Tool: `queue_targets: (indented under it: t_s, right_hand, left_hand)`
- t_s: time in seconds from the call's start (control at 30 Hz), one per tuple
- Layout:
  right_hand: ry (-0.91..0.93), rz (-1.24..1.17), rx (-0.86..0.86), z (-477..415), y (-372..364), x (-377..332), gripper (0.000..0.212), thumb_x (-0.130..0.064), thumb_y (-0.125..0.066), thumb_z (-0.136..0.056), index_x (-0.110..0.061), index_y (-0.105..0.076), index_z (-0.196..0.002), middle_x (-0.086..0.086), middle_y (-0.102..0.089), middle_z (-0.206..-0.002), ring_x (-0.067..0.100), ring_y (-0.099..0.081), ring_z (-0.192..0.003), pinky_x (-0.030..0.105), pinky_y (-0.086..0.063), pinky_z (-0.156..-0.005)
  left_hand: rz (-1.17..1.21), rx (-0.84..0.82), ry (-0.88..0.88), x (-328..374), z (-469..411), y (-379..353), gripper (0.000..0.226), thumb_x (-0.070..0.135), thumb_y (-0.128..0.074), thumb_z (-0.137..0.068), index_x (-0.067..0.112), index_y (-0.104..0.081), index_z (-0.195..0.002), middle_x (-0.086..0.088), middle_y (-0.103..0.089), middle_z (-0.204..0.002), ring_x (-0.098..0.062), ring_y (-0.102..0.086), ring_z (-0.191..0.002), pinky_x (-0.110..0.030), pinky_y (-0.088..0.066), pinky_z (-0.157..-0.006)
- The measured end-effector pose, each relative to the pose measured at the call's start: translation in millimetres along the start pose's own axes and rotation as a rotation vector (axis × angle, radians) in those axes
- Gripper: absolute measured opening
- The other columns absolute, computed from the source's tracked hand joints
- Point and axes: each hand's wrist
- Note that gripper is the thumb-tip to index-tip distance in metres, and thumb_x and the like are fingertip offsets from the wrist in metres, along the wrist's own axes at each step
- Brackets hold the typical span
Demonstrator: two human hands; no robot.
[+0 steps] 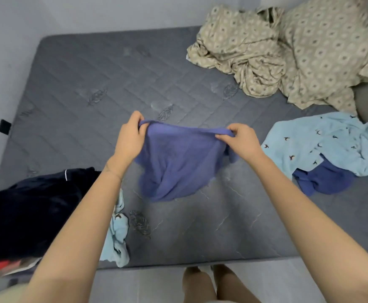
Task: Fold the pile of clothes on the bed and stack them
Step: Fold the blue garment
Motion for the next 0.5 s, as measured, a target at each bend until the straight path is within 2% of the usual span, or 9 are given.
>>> queue_targets:
  t_s: [0.07, 0.17, 0.3, 0.37, 0.43, 0.5]
  right_hand:
    - [0.033, -0.109, 0.009, 8.7, 14.2, -13.1, 0.038, -0.024, -0.069, -0.087, -0.009, -0.045, -0.063, 0.005, -0.038, -0.058, 0.015, -0.033, -0.059, 0.028, -0.025, -0.054]
    - [0.112, -0.182, 0.046, 22.4, 33.9, -30.5, 0.035, -0.025, -0.068, -0.088, -0.007, -0.048, -0.065, -0.001, -0.036, -0.057, 0.008, -0.032, -0.055, 0.022, -0.026, -0.053]
    - [0.192, -0.324, 0.093, 40.0, 53.5, -53.8, 0.036, -0.022, -0.068, -0.087, -0.012, -0.045, -0.061, -0.006, -0.037, -0.054, 0.006, -0.034, -0.055, 0.020, -0.028, -0.054]
    - [0.215, -0.353, 0.158, 45.4, 62.4, -66.1, 0.035, -0.019, -0.067, -0.087, -0.012, -0.044, -0.062, -0.008, -0.035, -0.053, 0.004, -0.031, -0.053, 0.018, -0.027, -0.052]
    - [0.233, -0.380, 0.208, 49.9, 73.6, -77.6, 0.034, -0.016, -0.065, -0.087, -0.012, -0.043, -0.061, -0.010, -0.035, -0.052, 0.001, -0.032, -0.050, 0.015, -0.027, -0.050]
    - [0.248, -0.411, 0.198, 52.8, 87.7, -89.3, 0.038, -0.014, -0.065, -0.088, -0.017, -0.040, -0.059, -0.011, -0.035, -0.051, -0.001, -0.033, -0.048, 0.013, -0.028, -0.049]
  left_hand:
    - [-0.021, 0.101, 0.018, 13.3, 7.2, 13.9, 0.014, 0.017, -0.047, -0.099, 0.012, -0.040, -0.088, -0.004, -0.047, -0.067, -0.028, -0.041, -0.064, -0.033, -0.018, -0.056]
    - [-0.084, 0.250, 0.032, 33.7, 15.5, 39.7, 0.018, 0.027, -0.049, -0.099, 0.013, -0.043, -0.089, -0.003, -0.049, -0.067, -0.029, -0.041, -0.064, -0.034, -0.020, -0.057]
    - [0.043, 0.329, 0.000, 58.6, 24.4, 73.6, 0.017, 0.028, -0.056, -0.094, 0.015, -0.051, -0.085, 0.002, -0.055, -0.068, -0.023, -0.049, -0.068, -0.034, -0.035, -0.062]
    - [0.163, 0.366, -0.011, 72.0, 28.0, 87.8, 0.015, 0.027, -0.059, -0.091, 0.018, -0.052, -0.081, 0.010, -0.055, -0.064, -0.011, -0.052, -0.066, -0.026, -0.039, -0.063]
    - [0.280, 0.394, -0.035, 85.0, 33.1, 100.5, 0.017, 0.025, -0.060, -0.089, 0.024, -0.051, -0.075, 0.018, -0.055, -0.063, 0.004, -0.051, -0.062, -0.010, -0.037, -0.061]
    - [0.331, 0.416, -0.055, 96.0, 37.8, 112.2, 0.020, 0.024, -0.060, -0.089, 0.029, -0.050, -0.072, 0.025, -0.055, -0.065, 0.009, -0.050, -0.064, -0.006, -0.037, -0.064]
Point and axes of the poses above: each hand's wrist, its own z-axis away from the middle knuckle, its own y-axis out of the back of the hand, x = y × z
